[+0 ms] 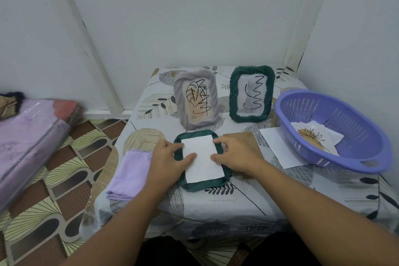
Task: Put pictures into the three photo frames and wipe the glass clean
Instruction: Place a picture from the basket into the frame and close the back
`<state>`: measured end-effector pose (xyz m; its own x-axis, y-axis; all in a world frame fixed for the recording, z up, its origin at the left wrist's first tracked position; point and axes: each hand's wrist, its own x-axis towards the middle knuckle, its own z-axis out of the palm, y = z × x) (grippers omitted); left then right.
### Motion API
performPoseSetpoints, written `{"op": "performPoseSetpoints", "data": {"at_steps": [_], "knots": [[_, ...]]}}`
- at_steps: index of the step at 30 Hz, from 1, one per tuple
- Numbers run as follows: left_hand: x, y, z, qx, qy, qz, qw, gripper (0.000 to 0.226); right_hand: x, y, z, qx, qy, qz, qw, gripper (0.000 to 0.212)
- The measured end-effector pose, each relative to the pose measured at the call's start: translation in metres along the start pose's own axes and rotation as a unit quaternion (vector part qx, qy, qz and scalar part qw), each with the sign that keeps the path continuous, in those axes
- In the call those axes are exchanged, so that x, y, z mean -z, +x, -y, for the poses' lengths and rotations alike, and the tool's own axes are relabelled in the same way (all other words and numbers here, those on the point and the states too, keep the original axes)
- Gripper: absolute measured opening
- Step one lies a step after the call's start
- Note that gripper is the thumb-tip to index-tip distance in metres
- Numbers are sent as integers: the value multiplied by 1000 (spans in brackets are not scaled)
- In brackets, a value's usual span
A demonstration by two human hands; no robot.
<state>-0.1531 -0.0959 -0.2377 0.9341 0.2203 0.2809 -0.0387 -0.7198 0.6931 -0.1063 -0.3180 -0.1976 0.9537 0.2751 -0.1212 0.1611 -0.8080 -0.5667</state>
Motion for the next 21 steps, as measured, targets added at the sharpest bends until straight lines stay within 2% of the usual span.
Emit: {"op": "performPoseSetpoints", "data": {"at_steps": [21], "knots": [[2, 0, -2, 15, -9, 6, 1000, 60, -7, 1, -2, -15, -4, 13, 1000, 67]]}}
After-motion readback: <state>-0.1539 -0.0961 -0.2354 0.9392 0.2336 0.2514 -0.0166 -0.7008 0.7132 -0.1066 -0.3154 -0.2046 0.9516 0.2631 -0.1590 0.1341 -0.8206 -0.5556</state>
